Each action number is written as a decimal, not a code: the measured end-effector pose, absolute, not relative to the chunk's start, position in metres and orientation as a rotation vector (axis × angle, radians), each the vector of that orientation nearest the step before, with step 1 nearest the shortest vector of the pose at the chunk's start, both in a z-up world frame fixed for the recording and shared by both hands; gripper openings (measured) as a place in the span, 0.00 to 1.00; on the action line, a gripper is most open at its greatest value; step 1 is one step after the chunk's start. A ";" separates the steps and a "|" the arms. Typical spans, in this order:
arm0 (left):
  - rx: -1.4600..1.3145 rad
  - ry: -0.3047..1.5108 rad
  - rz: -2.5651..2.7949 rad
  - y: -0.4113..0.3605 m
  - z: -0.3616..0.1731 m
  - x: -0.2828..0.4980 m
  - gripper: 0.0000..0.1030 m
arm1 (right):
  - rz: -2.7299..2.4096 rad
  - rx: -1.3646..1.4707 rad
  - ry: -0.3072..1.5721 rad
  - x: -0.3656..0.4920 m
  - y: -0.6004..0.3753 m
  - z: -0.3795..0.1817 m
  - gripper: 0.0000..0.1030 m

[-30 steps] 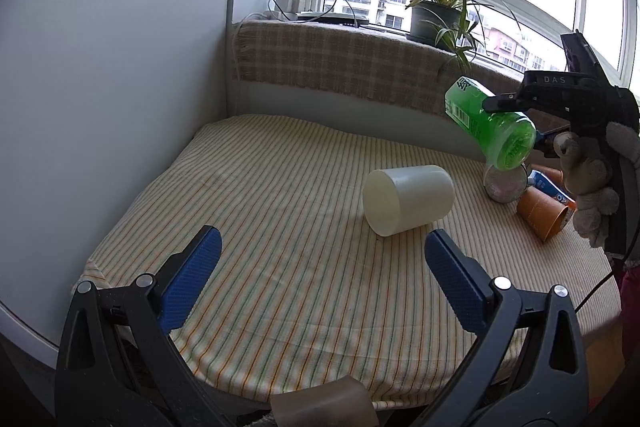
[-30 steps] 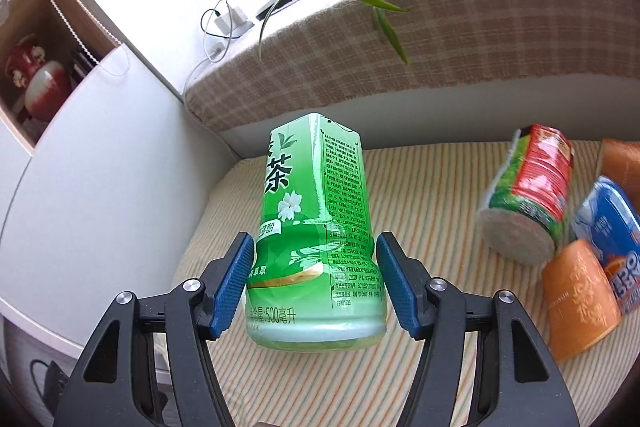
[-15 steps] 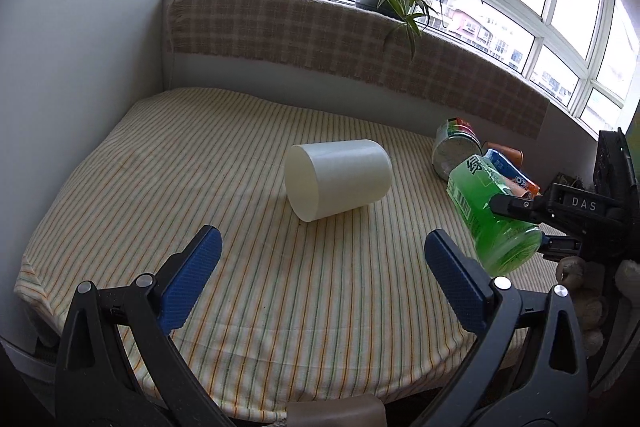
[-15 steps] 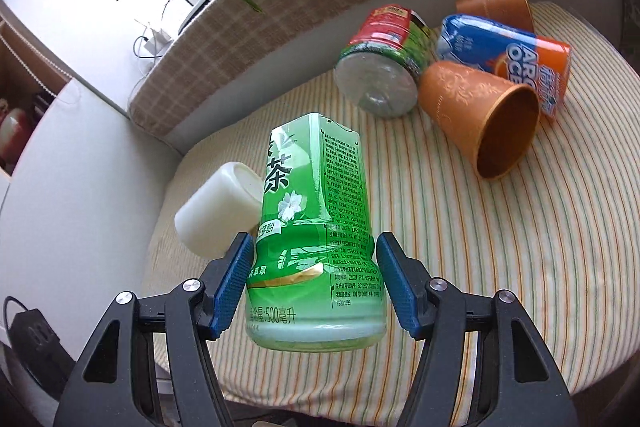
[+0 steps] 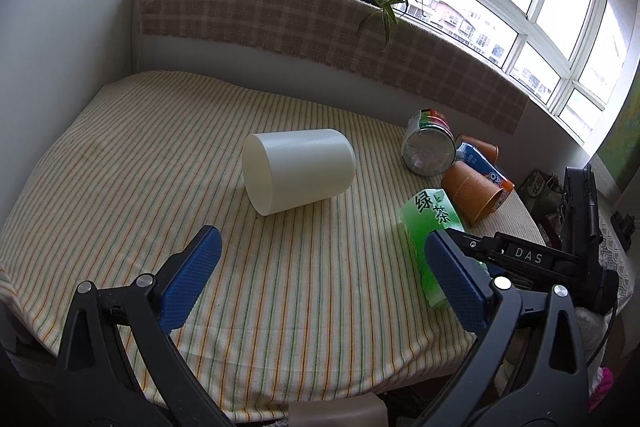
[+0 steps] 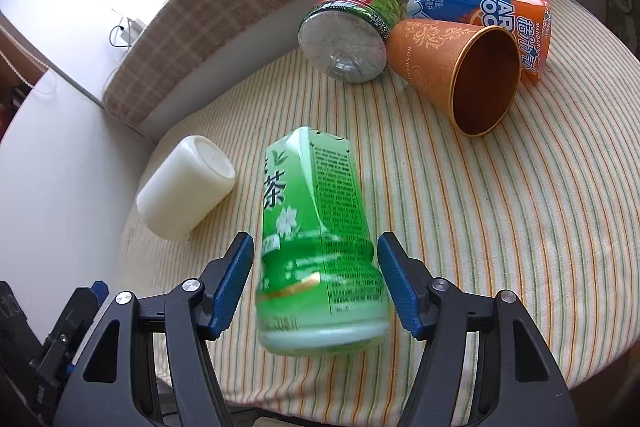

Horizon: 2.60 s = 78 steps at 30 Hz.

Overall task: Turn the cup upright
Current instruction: 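Close the left tool on the green bottle while the right tool opens and releases it, then rotate the green bottle with the left tool until its open end points up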

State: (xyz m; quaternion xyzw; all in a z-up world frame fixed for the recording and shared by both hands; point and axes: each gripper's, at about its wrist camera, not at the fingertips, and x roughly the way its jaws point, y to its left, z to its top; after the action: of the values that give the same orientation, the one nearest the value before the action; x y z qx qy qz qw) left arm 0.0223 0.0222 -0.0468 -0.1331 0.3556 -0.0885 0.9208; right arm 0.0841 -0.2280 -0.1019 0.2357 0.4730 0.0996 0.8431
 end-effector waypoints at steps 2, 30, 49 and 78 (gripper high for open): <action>-0.295 0.749 -0.199 0.022 -0.049 0.025 1.00 | 0.217 0.480 0.999 0.082 -0.229 -0.100 0.63; -0.640 1.167 -0.510 -0.058 -0.099 0.130 0.80 | 0.021 0.414 0.813 -0.011 -0.311 -0.071 0.67; -0.627 1.254 -0.505 -0.082 -0.123 0.148 0.61 | -0.001 0.435 0.840 -0.010 -0.320 -0.085 0.67; -0.207 0.904 -0.455 -0.109 -0.056 0.109 0.57 | -0.009 0.447 0.852 -0.011 -0.321 -0.088 0.67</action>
State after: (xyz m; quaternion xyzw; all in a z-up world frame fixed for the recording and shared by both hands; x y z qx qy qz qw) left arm 0.1090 -0.1087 -0.0559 -0.0989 0.4320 -0.2175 0.8697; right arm -0.0113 -0.3214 -0.0882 0.2152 0.4099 -0.0044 0.8864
